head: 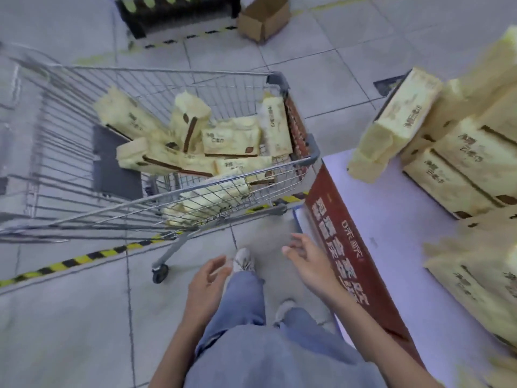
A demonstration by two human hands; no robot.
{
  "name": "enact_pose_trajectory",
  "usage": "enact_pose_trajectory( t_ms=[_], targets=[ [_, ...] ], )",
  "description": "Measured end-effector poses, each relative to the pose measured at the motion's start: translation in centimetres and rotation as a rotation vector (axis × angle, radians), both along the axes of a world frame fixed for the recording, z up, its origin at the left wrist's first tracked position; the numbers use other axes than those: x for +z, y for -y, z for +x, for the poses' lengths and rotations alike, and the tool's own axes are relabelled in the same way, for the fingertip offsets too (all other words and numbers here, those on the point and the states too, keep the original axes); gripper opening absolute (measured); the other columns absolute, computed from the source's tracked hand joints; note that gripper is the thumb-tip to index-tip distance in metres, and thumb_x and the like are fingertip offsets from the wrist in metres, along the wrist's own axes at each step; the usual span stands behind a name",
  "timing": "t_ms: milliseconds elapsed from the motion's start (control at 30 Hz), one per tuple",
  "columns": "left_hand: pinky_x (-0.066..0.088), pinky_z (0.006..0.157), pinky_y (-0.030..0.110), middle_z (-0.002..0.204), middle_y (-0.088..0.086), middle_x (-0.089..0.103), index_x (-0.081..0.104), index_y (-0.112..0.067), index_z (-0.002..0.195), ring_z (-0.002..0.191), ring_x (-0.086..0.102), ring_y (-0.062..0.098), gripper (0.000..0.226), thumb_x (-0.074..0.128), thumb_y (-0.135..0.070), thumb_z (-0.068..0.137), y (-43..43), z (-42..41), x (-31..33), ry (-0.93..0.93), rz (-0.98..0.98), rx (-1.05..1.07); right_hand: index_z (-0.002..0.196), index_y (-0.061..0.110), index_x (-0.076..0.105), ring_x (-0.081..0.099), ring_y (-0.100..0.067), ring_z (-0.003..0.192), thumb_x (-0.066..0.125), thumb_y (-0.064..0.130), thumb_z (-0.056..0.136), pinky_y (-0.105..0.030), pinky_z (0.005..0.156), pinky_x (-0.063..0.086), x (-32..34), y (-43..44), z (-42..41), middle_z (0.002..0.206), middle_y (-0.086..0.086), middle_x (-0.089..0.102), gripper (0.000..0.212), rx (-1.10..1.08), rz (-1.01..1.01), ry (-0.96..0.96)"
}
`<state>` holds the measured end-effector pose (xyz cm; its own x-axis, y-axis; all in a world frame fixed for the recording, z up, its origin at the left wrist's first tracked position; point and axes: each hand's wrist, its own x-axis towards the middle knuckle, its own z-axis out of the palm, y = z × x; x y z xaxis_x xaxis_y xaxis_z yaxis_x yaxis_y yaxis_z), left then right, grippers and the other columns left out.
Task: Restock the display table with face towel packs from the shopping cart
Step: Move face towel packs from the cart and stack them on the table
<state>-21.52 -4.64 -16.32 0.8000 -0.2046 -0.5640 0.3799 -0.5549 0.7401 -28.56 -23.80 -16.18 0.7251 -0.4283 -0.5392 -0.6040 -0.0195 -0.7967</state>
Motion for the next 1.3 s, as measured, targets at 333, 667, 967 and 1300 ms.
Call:
enact_pose_trajectory(
  t_ms=[333,667,967,1300],
  targets=[
    [0.042,0.088,0.025,0.115,-0.004,0.063,0.059,-0.021,0.117,0.101,0.059,0.006,0.023,0.056,-0.019,0.094,-1.9,14.1,3.1,0.085,-0.129,0.090,0.121,0.020,0.048,0.052,-0.003,0.093,0.056,0.016,0.093,-0.011,0.075,0.039,0.5,-2.1,15.2,0.104,0.009,0.055,0.030,0.073,0.021,0.080],
    [0.038,0.072,0.007,0.113,-0.014,0.060,0.056,-0.026,0.122,0.096,0.056,-0.003,0.029,0.057,-0.026,0.093,1.4,29.5,4.2,0.173,-0.112,-0.026,0.124,0.021,0.049,0.055,-0.013,0.101,0.059,0.024,0.091,-0.030,0.087,0.046,1.9,1.3,27.0,0.113,0.003,0.057,0.035,0.053,-0.096,0.107],
    [0.046,0.080,0.021,0.136,-0.003,0.050,0.044,-0.017,0.137,0.115,0.049,0.013,0.064,0.073,-0.024,0.081,5.0,46.3,-0.4,0.172,0.146,-0.199,0.132,0.018,0.045,0.052,-0.022,0.112,0.061,0.035,0.089,-0.043,0.093,0.048,-3.5,8.8,42.5,0.122,-0.001,0.052,0.049,0.240,-0.117,-0.052],
    [0.037,0.095,0.024,0.140,0.004,0.050,0.035,-0.021,0.146,0.126,0.045,0.015,0.092,0.084,-0.016,0.068,7.8,55.7,-10.5,0.114,0.331,-0.511,0.146,0.011,0.026,0.028,-0.028,0.137,0.070,0.045,0.078,-0.037,0.108,0.029,-16.7,11.7,49.3,0.150,-0.011,0.032,0.088,0.765,-0.465,-0.336]
  ],
)
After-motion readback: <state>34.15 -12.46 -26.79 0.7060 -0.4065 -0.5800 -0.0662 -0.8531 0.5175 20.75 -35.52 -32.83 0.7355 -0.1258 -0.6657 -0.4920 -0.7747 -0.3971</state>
